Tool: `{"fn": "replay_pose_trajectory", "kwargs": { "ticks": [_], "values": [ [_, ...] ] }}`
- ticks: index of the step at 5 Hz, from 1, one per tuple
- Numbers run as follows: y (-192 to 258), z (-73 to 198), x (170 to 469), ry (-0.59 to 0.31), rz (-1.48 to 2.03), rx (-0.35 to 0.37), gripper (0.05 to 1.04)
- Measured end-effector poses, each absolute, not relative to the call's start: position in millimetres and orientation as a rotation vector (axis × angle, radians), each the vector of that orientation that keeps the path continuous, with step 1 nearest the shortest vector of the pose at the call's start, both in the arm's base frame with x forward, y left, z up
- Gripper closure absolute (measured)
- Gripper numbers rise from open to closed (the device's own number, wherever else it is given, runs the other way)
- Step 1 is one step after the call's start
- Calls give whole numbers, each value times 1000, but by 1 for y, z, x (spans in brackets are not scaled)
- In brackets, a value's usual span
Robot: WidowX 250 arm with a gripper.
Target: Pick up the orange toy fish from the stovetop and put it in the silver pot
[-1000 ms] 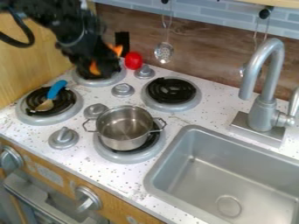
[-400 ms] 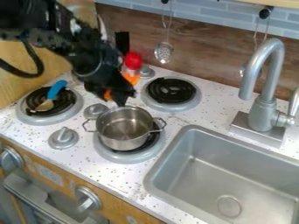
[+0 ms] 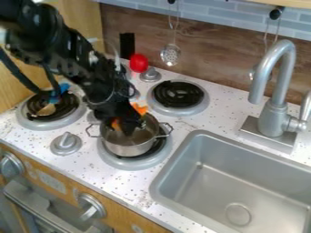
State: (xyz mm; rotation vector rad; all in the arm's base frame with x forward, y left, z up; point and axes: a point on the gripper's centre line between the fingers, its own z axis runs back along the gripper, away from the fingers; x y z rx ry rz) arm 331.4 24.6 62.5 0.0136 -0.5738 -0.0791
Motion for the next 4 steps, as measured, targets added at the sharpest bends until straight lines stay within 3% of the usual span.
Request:
{"fn": "replay_pose_trajectory", "kwargs": {
  "ticks": [1,2,3,4],
  "values": [
    [18,53,329,-542,-86,-28,500],
    [20,53,329,-523,-81,-24,192],
    [20,63,329,-546,-91,-15,67],
    [19,105,329,-654,-102,-1,73]
  ]
}}
